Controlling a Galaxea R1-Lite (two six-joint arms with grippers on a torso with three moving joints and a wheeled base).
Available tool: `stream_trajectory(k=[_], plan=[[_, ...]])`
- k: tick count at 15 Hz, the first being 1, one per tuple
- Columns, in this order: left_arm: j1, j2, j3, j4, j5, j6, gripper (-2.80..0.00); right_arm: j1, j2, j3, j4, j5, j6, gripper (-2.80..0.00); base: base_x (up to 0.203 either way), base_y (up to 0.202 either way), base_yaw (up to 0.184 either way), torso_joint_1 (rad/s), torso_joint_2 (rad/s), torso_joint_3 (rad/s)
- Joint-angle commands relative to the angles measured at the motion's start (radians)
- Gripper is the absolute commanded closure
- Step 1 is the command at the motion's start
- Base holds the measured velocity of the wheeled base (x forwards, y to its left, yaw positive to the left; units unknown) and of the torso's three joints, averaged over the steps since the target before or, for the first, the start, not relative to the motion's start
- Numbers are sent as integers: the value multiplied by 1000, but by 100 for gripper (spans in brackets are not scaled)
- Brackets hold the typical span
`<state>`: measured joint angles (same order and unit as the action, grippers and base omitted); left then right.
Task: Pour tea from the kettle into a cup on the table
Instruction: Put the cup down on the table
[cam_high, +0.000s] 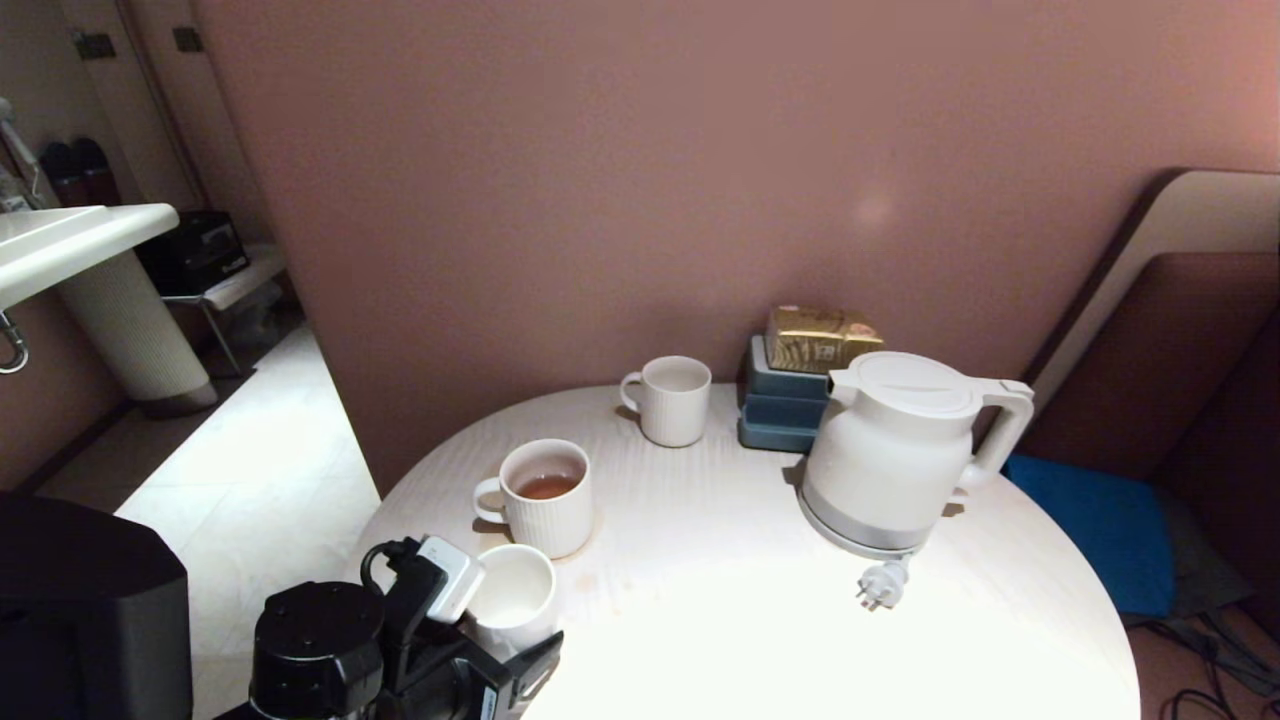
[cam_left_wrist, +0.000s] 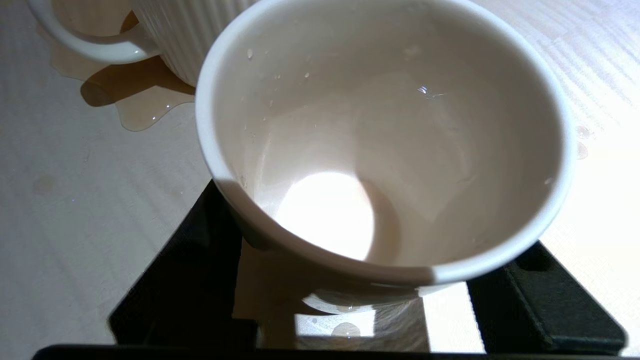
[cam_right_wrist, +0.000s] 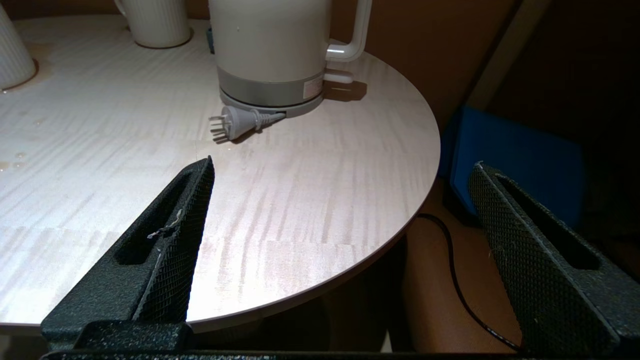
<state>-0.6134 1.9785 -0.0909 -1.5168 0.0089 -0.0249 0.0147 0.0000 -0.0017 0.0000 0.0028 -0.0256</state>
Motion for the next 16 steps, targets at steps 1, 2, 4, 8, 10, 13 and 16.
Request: stream_trajectory(k=[1,2,4,8,10,13,16], plan=[[0,2,2,-5,0,2,-280,0,0,0,0,0,-1,-280,0,0,0,0,0,0],[-2,-1,2,-5,0,0,-280,1,0,0,0,0,-1,-280,0,0,0,0,0,0],[-1,-12,1,-6,2,-3,-280,1,0,0,0,0,-1,-280,0,0,0,0,0,0],[0,-86,8,-4,5,-5,-280,-1,0,0,0,0,-1,-280,0,0,0,0,0,0],[18,-120,42,-2,7,-6,-280,1,0,0,0,0,-1,-280,0,0,0,0,0,0],[31,-190,87,5,6,-8,-280,1,0,0,0,0,-1,-280,0,0,0,0,0,0],[72,-209,89,14,5,-13,-280,0,0,0,0,0,-1,-280,0,0,0,0,0,0]])
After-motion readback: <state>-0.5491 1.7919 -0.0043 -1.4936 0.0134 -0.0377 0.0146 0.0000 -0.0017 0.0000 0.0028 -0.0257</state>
